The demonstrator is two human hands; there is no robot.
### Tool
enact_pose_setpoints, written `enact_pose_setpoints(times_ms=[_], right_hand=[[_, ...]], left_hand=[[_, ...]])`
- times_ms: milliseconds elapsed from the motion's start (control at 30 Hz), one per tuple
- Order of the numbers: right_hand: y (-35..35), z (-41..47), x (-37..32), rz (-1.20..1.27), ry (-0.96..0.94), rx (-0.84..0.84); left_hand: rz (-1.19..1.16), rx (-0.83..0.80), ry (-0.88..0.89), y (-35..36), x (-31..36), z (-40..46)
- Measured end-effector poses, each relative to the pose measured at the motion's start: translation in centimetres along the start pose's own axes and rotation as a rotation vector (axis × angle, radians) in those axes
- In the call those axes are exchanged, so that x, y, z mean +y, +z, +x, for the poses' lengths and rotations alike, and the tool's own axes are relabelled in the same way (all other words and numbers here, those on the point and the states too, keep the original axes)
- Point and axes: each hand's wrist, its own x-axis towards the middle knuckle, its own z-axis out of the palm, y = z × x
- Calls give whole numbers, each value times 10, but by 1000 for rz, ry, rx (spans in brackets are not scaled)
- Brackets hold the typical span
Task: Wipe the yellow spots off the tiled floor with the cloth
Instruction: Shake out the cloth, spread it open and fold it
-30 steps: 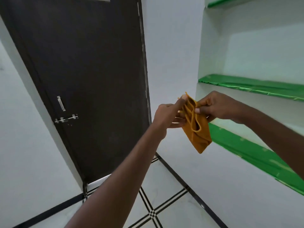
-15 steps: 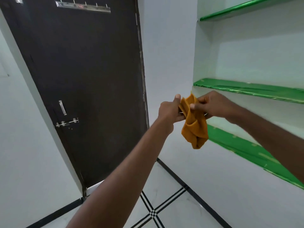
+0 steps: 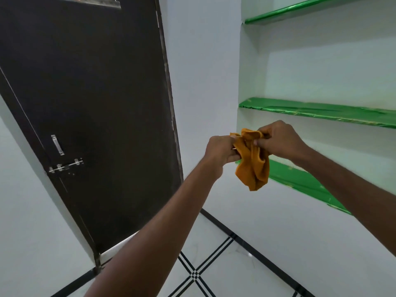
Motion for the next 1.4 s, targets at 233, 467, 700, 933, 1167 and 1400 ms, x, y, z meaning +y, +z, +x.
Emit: enact_pose_setpoints(times_ms=[233,467,700,933,1167,1400], right_hand=[[-50,4,1,214,-18,-32],[-77,26,12,283,0,-58],[-66,43,67,283,186,13],[-52,-7,106,271,-5,49],[-28,-2,126,189,-47,7],[-49,15,143,568,194,-85]], left_hand=[[608,-194,208,-40,-23,17],[132,-429,222,19,3,-7],[117,-234,234,75,7,-2],[90,33,79,105,-8,2],[156,59,-11,127,-7,0],[263,242,-22,106,-7,8]])
